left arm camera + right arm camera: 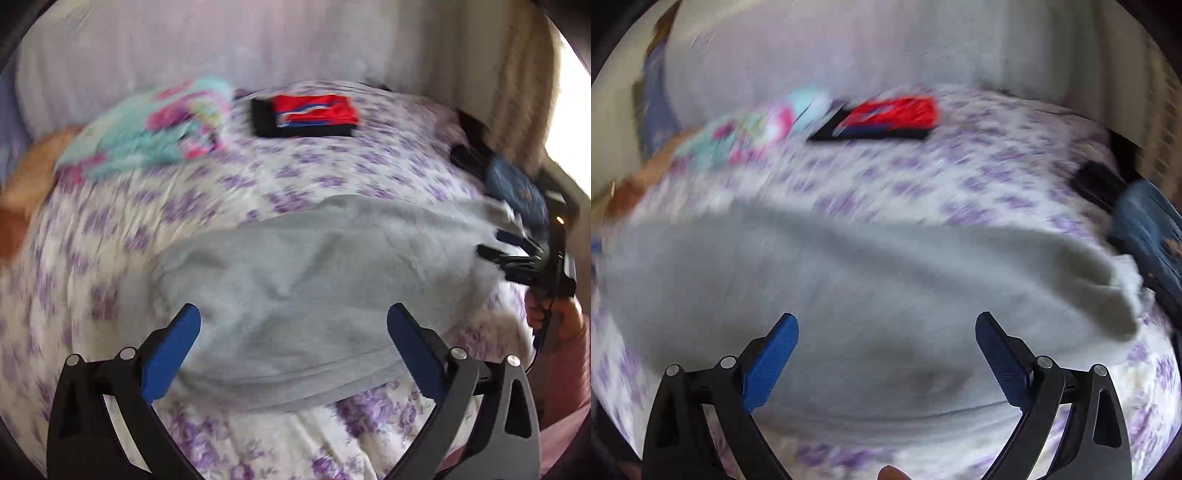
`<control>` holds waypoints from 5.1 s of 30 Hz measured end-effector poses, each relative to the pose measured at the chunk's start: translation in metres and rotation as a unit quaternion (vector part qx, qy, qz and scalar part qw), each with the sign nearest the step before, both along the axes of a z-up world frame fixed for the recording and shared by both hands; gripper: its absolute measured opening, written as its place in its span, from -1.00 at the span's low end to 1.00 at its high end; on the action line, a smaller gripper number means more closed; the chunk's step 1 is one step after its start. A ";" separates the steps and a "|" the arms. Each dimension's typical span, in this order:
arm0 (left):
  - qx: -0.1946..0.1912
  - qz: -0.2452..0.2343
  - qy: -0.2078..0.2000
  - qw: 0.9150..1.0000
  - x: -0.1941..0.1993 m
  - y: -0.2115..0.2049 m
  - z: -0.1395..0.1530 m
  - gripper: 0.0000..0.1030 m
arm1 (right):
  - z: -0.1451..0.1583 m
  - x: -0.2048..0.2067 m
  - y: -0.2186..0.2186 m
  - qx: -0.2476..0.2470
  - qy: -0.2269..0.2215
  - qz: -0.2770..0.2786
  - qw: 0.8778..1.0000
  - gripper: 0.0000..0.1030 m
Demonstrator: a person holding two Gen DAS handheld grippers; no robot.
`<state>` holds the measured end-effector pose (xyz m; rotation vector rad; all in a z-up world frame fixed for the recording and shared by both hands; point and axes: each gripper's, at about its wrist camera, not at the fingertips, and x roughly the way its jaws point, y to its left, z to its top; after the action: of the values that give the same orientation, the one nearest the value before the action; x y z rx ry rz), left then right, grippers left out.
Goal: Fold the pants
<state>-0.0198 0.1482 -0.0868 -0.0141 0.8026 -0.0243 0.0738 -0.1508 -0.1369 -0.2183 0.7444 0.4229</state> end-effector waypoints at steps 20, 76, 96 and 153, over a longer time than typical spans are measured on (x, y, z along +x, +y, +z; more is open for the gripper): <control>0.001 -0.018 0.053 0.998 0.068 -0.073 -0.042 0.91 | 0.013 -0.010 -0.013 0.020 0.003 -0.051 0.998 0.93; -0.106 -0.062 0.040 0.992 0.075 -0.109 -0.072 0.92 | 0.054 0.013 -0.107 0.027 -0.142 -0.150 0.978 -0.53; -0.202 -0.015 -0.005 0.979 0.060 -0.028 -0.054 0.91 | -0.052 -0.088 0.087 -0.527 -0.294 0.235 0.762 -0.30; -0.081 -0.039 -0.055 0.994 0.071 -0.086 -0.007 0.81 | 0.036 -0.084 -0.018 0.182 -0.046 0.015 0.982 0.52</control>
<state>0.0515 0.0623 -0.0937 -0.1344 0.6884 -0.1636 -0.0103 -0.1689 -0.1013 0.0942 0.5624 0.5653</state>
